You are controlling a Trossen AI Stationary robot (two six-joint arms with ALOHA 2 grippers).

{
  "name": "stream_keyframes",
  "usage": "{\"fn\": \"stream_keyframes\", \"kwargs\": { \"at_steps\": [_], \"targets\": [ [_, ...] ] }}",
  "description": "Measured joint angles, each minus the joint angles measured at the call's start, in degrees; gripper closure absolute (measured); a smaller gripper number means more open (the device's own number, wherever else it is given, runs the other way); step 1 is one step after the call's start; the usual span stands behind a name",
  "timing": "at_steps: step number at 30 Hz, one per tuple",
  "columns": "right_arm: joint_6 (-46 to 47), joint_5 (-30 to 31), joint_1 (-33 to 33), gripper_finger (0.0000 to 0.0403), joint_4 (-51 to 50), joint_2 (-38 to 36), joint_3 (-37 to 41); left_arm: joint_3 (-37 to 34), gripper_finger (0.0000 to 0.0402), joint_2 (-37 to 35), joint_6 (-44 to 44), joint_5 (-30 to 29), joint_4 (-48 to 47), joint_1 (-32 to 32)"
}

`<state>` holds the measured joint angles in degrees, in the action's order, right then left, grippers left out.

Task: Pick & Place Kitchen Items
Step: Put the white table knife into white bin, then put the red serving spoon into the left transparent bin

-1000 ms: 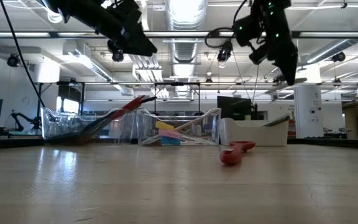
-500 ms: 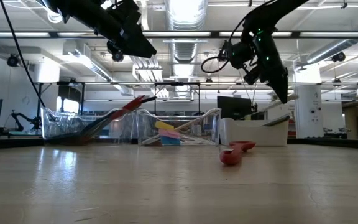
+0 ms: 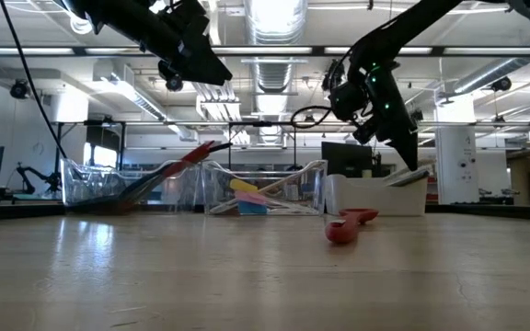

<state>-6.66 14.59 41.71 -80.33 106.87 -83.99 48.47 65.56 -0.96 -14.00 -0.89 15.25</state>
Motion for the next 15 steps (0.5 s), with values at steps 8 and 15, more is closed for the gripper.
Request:
{"fn": "stream_keyframes", "kwargs": {
  "at_steps": [8,15],
  "targets": [
    [0.4,0.0,0.1,0.0219,2.9,-0.4,0.0,0.0,0.0209,0.0,0.2,0.0,0.0,0.0],
    [1.4,0.0,-1.0,0.0185,-0.6,-2.7,-0.2,0.0,0.0209,0.0,0.2,0.0,0.0,0.0]
  ]
}}
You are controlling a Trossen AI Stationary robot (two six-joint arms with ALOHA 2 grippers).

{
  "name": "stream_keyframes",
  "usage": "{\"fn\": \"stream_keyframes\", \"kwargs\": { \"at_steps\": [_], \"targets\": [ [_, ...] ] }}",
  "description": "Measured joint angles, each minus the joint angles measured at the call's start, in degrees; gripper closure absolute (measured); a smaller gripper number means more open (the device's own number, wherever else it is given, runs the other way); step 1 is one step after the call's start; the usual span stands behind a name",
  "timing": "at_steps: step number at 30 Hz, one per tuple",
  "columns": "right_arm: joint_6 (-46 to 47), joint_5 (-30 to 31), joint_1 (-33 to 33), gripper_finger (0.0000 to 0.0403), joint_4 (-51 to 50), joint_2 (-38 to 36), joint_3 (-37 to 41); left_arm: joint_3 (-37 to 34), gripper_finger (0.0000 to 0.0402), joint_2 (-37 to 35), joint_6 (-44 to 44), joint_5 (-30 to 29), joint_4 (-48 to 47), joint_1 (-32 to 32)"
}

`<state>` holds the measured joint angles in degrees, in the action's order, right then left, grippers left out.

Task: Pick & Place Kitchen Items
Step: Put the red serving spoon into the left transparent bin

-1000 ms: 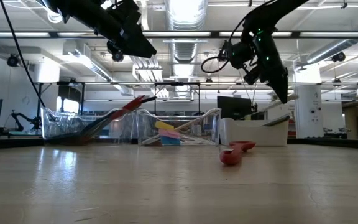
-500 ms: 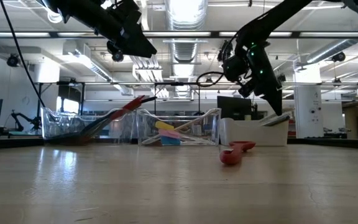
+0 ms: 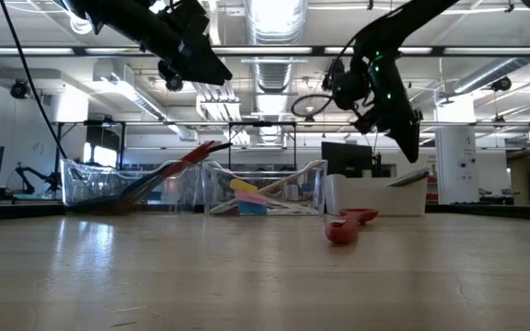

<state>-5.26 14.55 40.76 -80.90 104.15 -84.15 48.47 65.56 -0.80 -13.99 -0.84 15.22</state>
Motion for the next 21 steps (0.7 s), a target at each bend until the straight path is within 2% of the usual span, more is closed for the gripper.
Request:
{"fn": "stream_keyframes", "kwargs": {
  "at_steps": [9,15,21],
  "targets": [
    [-0.4,-4.0,-9.0,0.0195,-0.5,-8.2,-1.3,0.0,0.0209,0.0,1.4,0.0,0.0,0.0],
    [-1.8,-8.9,-19.8,0.0206,2.9,-10.2,-0.7,0.0,0.0209,0.0,2.5,0.0,0.0,0.0],
    [-7.7,-8.7,-32.0,0.0219,6.8,-10.3,-0.6,0.0,0.0209,0.0,2.9,0.0,0.0,0.0]
  ]
}}
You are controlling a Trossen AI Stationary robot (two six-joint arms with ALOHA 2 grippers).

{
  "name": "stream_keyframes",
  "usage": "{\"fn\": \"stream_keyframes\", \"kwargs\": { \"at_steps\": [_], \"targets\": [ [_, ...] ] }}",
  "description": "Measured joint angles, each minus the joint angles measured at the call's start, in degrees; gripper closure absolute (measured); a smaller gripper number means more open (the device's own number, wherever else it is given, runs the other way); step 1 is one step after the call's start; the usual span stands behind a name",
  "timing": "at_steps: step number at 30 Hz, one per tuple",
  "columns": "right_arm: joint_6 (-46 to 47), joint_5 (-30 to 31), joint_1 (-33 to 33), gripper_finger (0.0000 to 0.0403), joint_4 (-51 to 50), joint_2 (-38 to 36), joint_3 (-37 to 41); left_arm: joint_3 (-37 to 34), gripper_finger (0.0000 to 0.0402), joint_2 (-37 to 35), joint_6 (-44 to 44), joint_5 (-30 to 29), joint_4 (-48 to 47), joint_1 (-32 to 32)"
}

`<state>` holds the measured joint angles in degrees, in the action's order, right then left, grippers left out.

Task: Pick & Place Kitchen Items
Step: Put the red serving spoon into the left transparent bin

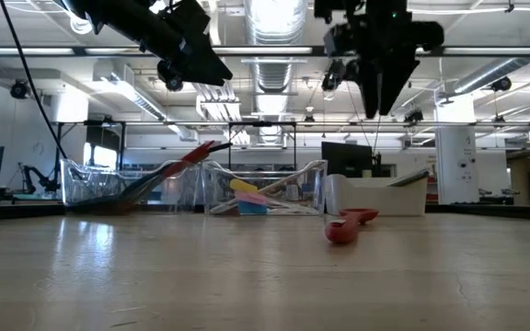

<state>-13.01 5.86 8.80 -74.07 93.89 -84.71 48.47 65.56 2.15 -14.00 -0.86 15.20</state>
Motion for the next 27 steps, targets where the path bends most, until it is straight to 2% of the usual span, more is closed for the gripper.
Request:
{"fn": "stream_keyframes", "kwargs": {
  "at_steps": [7,12,18,27],
  "targets": [
    [-10.1,0.6,-10.8,0.023,12.6,0.0,2.4,0.0,0.0209,0.0,0.5,0.0,0.0,0.0],
    [-14.1,0.6,-15.8,0.0232,21.8,0.0,6.0,0.0,0.0209,0.0,0.2,0.0,0.0,0.1],
    [-12.8,3.2,-17.1,0.0236,23.7,0.0,12.0,0.0,0.0209,0.0,2.5,0.7,0.0,0.1],
    [-19.6,3.3,-16.2,0.026,31.8,0.0,20.2,0.0,0.0209,0.0,2.9,1.5,0.0,0.0]
  ]
}}
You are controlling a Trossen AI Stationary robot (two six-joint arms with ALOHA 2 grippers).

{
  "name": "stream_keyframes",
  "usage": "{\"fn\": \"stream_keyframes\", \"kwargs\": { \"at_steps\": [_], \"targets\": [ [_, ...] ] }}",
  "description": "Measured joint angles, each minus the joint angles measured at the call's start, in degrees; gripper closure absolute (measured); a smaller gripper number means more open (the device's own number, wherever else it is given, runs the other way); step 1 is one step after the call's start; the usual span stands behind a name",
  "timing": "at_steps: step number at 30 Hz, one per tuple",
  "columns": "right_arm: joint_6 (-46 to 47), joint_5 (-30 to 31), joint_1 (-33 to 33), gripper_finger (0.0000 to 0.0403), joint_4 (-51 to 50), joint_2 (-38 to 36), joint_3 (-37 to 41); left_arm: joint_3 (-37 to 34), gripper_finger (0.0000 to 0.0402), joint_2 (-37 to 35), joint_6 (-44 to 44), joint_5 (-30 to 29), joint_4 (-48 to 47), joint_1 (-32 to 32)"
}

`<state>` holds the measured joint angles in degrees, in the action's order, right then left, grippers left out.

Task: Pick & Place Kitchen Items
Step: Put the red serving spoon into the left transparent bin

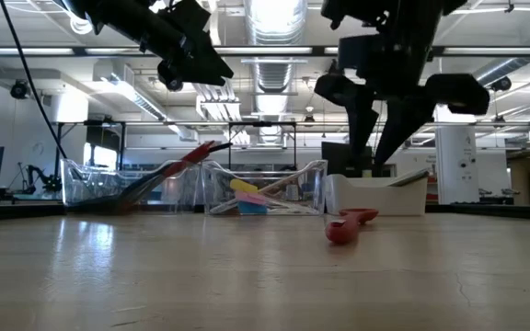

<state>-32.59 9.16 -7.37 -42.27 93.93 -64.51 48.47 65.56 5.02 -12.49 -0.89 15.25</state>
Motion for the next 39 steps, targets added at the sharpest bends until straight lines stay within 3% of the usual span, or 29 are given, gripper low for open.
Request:
{"fn": "stream_keyframes", "kwargs": {
  "at_steps": [5,15,29,32,37,39],
  "targets": [
    [-0.4,0.0,1.2,0.0271,6.3,0.0,3.3,0.0,0.0209,0.0,0.2,0.0,0.0,0.0],
    [-0.6,-0.2,3.0,0.0287,8.1,2.5,4.8,0.0,0.0209,0.0,1.0,0.0,0.0,0.0],
    [-3.8,-2.5,3.1,0.0254,-0.9,17.1,-5.0,0.0,0.0209,0.0,1.0,0.0,-0.2,-0.1],
    [-2.6,-2.9,3.1,0.0274,-1.8,18.7,-5.2,0.0,0.0209,0.0,1.0,0.3,-0.4,0.0],
    [-0.5,-3.0,3.0,0.0358,-3.1,18.1,-6.8,0.0,0.0209,0.0,1.0,0.6,-0.2,0.0],
    [2.1,-3.7,3.1,0.0367,-3.2,17.0,-7.3,0.0,0.0209,0.0,1.0,0.6,-0.2,0.0]
  ]
}}
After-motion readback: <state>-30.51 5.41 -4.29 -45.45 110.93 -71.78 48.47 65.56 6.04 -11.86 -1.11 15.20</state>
